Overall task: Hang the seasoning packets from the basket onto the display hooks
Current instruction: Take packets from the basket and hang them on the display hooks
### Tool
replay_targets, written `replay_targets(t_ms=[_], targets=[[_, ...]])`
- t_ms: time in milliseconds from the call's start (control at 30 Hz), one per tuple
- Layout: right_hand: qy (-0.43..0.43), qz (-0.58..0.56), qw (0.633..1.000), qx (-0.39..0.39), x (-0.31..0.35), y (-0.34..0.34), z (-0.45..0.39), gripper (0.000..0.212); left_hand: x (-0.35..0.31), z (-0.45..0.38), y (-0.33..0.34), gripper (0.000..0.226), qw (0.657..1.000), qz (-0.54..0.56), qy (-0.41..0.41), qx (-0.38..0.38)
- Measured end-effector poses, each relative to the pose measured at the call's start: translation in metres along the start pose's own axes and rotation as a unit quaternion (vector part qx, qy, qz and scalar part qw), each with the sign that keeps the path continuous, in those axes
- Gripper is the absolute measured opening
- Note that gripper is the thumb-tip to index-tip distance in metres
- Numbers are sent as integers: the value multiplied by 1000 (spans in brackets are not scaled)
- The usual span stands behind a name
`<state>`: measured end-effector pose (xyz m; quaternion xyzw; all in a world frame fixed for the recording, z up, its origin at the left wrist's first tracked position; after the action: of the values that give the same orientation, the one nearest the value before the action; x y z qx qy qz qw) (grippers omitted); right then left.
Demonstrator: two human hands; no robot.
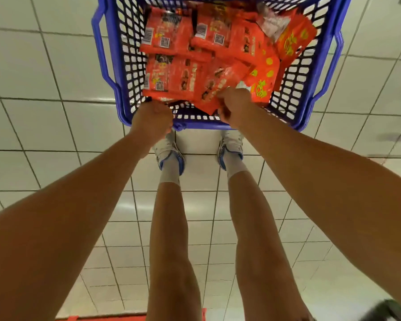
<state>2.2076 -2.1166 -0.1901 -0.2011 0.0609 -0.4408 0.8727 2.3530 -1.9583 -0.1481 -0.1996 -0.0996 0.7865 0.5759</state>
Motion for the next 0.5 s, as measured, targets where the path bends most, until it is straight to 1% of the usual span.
replay_targets(t_ms=[33, 100, 133, 167, 200, 233, 267, 300, 333, 367, 400, 433, 467, 500], targets=[[-5, -4, 1000, 23, 2, 4, 8, 3, -1, 1, -1, 14, 998, -21, 46, -23], [-14, -32, 997, 63, 7, 10, 25, 2, -7, 3, 0, 52, 983, -93, 151, -33], [-12, -52, 996, 79, 10, 10, 35, 6, -12, 5, 0, 72, 970, -133, 201, -30], [-3, -78, 992, 97, 12, 10, 43, 12, -15, 6, 1, 90, 959, -163, 233, -24], [12, -100, 988, 118, 13, 9, 51, 19, -18, 7, 1, 103, 951, -184, 249, -19], [31, -119, 982, 144, 13, 9, 60, 25, -19, 6, 2, 110, 944, -197, 264, -15], [48, -131, 976, 167, 13, 7, 66, 29, -22, 6, 3, 111, 938, -206, 278, -12], [59, -140, 970, 190, 13, 6, 70, 35, -25, 7, 5, 103, 934, -197, 298, -9], [63, -140, 965, 213, 12, 5, 73, 43, -29, 8, 6, 88, 932, -174, 318, -8], [62, -141, 958, 243, 13, 5, 78, 47, -33, 9, 6, 64, 933, -144, 328, -18], [54, -143, 950, 272, 14, 6, 82, 44, -36, 10, 4, 38, 943, -114, 311, -34], [43, -155, 942, 296, 16, 8, 86, 34, -36, 8, 3, 17, 956, -80, 280, -47], [31, -176, 933, 311, 21, 8, 87, 27, -35, 5, 1, 22, 967, -50, 241, -63], [22, -193, 931, 310, 25, 7, 84, 34, -30, 0, -1, 30, 977, -22, 199, -78]])
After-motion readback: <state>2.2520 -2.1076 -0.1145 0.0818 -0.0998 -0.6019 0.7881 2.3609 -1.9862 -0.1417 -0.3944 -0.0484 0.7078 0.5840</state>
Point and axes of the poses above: each hand's wrist, its own z-axis away from the middle knuckle, its own y-axis out of the palm, x = y × z, the point moved 5 cm from there along -z, towards the middle knuckle, and after that the axes turned 8 degrees about -x, right-handed, at the moved point
